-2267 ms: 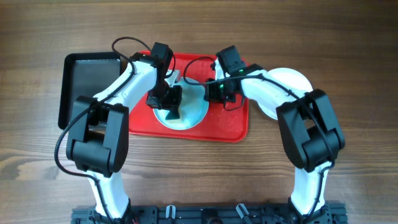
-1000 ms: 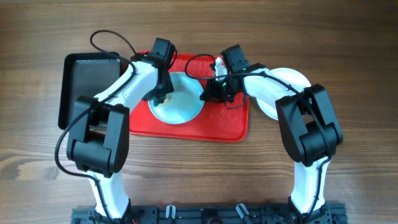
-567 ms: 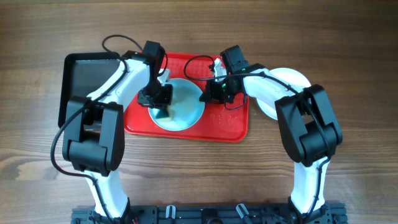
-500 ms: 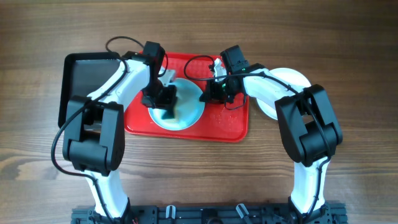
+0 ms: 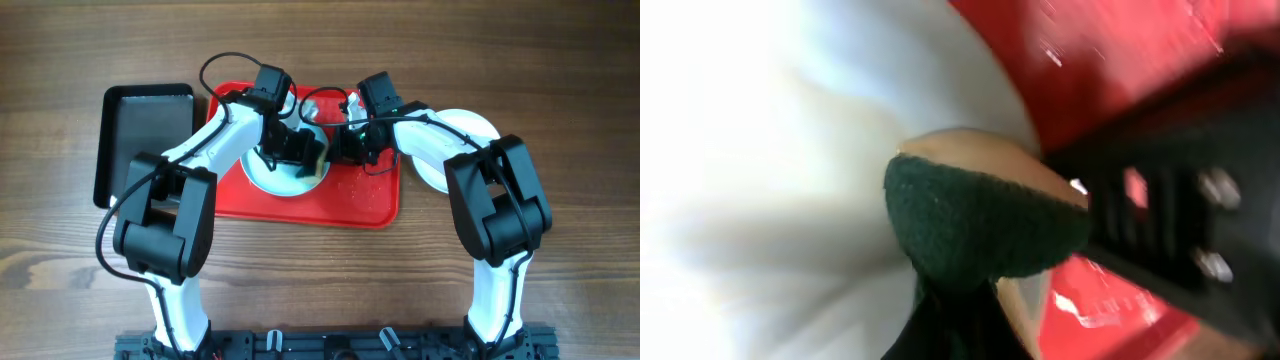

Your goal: Clean dirty plates on tray and stack at the side

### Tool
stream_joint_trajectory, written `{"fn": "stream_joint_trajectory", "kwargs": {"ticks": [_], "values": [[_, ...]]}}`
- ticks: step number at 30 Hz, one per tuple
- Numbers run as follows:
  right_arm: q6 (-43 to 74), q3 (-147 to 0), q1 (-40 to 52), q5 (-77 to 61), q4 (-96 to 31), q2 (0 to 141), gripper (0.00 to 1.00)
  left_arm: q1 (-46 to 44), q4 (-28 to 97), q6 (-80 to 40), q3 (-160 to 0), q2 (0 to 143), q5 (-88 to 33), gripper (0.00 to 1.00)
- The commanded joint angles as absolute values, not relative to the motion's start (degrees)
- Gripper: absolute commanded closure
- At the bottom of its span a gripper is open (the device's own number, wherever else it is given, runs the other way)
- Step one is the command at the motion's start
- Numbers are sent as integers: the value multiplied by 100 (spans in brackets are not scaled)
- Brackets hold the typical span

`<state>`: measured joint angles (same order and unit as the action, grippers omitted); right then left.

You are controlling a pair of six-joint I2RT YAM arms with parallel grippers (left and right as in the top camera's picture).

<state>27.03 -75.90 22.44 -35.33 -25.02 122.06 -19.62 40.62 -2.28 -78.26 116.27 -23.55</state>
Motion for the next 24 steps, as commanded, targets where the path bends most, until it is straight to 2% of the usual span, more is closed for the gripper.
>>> {"fn": "stream_joint_trajectory", "kwargs": {"ticks": [1,4,8,24], "values": [[2709,-7452,2248,-3179,-2576,12580,96,-1846,3868,-1247,-7784,11725,-491,96],[2709,-7452,2248,-3177,-2576,12580,96,-1699,3787,-1726,-7784,11725,368,96],[2700,-7452,2248,-3175,-2591,12580,96,-1487,3868,-1850,-7854,11690,878,96],[2703,-7452,2255,-3133,-2602,12580,96,-652,5135,-1848,-8755,10551,993,96]]}}
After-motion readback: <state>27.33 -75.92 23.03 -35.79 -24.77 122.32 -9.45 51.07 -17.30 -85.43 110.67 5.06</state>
